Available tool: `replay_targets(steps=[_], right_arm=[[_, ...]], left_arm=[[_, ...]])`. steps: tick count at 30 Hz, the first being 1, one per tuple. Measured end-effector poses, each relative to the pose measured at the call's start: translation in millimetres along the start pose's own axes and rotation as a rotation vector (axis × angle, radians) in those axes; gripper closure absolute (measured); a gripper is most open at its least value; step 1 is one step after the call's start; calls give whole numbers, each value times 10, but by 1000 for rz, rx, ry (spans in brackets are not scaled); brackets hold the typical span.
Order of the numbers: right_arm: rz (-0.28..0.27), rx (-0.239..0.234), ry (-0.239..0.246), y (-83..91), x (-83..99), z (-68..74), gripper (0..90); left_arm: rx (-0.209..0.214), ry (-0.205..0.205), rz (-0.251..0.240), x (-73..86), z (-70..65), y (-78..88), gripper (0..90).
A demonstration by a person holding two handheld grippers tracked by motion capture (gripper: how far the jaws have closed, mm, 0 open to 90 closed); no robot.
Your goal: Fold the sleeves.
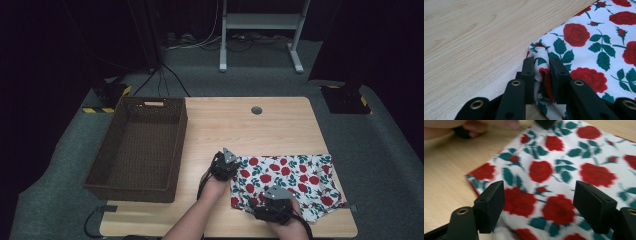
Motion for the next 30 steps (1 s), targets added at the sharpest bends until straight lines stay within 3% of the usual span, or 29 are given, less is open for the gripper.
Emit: replay_targets(steps=[7, 16, 21, 24, 30], right_arm=[[22, -18, 28, -85, -16, 239, 260], [34, -19, 24, -201, -70, 470, 264], [23, 14, 32, -280, -114, 560, 284], [9, 38, 27, -292, -139, 550, 354], [-5, 89, 38, -242, -108, 454, 636]], left_arm=[[7, 0, -2, -1, -3, -1, 770], [10, 0, -1, 0, 0, 0, 776], [19, 11, -2, 0, 4, 0, 776], [16, 9, -2, 1, 4, 1, 777], [11, 13, -2, 6, 17, 7, 774]])
Point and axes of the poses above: each handheld gripper's, and its own axes: y roughly backward along the jaws, x roughly out of its underside, z roughly to its left, the point moved 9 cm from there along -y, roughly forward along the jaws, and after that the axes turned 6 degrees about z, right-handed, at the moved point
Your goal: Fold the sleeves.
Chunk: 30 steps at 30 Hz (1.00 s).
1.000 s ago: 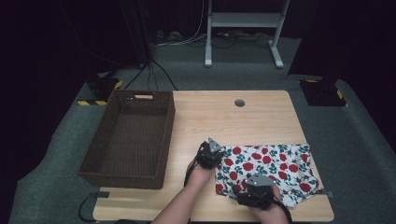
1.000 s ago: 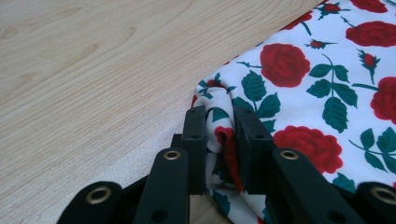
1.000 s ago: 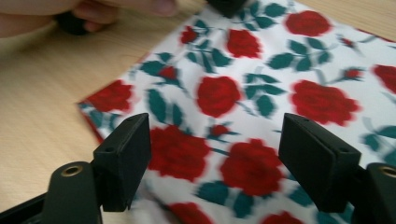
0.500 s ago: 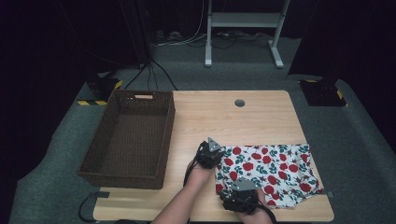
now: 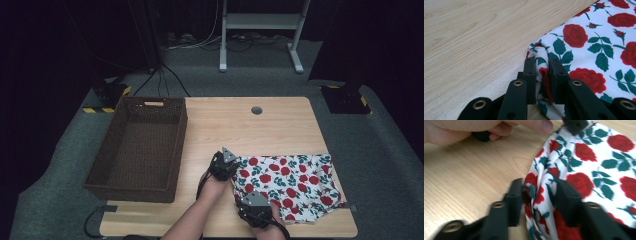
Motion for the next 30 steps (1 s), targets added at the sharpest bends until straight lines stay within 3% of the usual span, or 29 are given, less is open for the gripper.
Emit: replay_targets(steps=[7, 10, 14, 18, 27, 30], right_arm=[[-22, 43, 40, 6, 27, -34, 821], [-20, 46, 51, 3, 26, -39, 836], [-28, 51, 61, 19, 3, -48, 843], [-62, 60, 67, 88, -71, -71, 845], [-128, 78, 73, 244, -303, -127, 846], [-159, 84, 69, 320, -429, -156, 846]], left_arm=[[-3, 10, -1, 2, 10, 4, 773], [7, 23, -1, 2, 19, 4, 773], [7, 7, -3, 5, 9, 11, 801], [16, 32, -5, 2, 32, 18, 818], [50, 206, -131, -238, 44, 179, 832], [42, 209, -148, -351, 81, 280, 832]])
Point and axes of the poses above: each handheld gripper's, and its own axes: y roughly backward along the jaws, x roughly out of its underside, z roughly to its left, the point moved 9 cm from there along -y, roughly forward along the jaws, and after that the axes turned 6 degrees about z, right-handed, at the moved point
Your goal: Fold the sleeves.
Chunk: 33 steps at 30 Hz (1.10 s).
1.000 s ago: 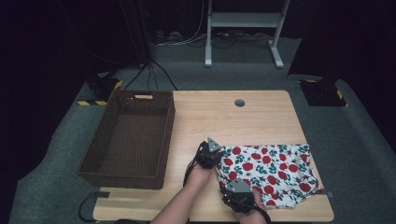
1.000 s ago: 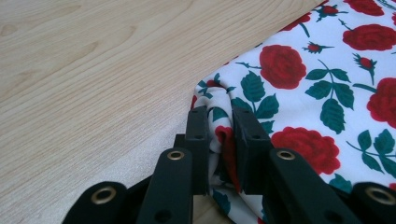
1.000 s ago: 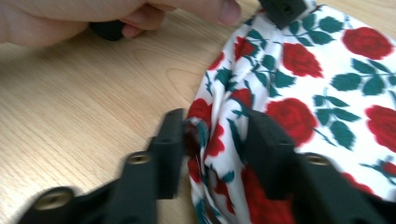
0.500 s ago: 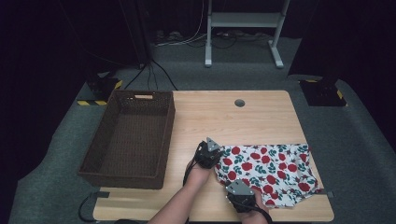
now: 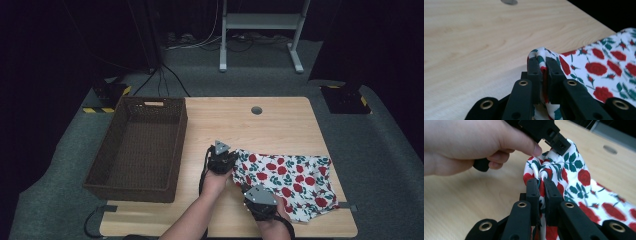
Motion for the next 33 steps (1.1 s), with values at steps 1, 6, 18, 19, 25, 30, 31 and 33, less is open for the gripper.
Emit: replay_targets(steps=[1, 6, 18, 19, 25, 30, 31, 33], right_arm=[[-11, 0, 3, 16, -52, -8, 846], [-69, 0, 10, 94, -349, 4, 846], [-209, -71, 69, 125, -1221, 392, 846], [-215, -73, 74, 128, -1272, 407, 847], [-210, -56, 73, 153, -1308, 297, 846], [-175, -34, 41, 126, -1125, 115, 846], [-170, -30, 37, 119, -1095, 89, 846], [-155, -25, 24, 97, -1014, 30, 845]], left_arm=[[-4, 6, -9, -52, 11, 39, 833], [-29, 20, -54, -290, 116, 292, 832], [-184, 11, -141, -752, 616, 1199, 833], [-191, 10, -142, -768, 631, 1227, 833], [-218, -12, -118, -847, 587, 1184, 832], [-233, -49, -72, -873, 441, 959, 830], [-240, -61, -59, -871, 411, 906, 830], [-247, -80, -37, -862, 348, 799, 829]])
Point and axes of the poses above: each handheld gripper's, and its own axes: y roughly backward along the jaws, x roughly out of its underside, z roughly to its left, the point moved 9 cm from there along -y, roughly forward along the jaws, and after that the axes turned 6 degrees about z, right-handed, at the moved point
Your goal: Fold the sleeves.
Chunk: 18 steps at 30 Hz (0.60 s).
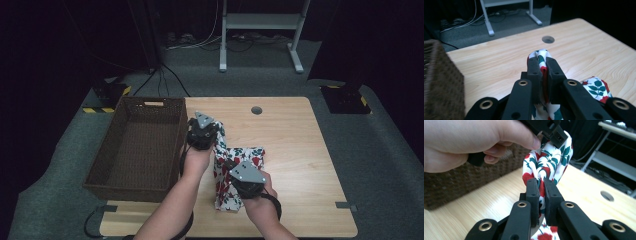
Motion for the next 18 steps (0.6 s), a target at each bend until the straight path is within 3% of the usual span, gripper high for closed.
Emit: replay_targets(steps=[10, 18], right_arm=[[80, 28, -52, -53, 464, -200, 844], [140, 43, -89, -77, 832, -305, 842]], left_arm=[[-28, -56, 91, 164, -316, -430, 827], [-4, -81, 149, 354, -558, -720, 824]])
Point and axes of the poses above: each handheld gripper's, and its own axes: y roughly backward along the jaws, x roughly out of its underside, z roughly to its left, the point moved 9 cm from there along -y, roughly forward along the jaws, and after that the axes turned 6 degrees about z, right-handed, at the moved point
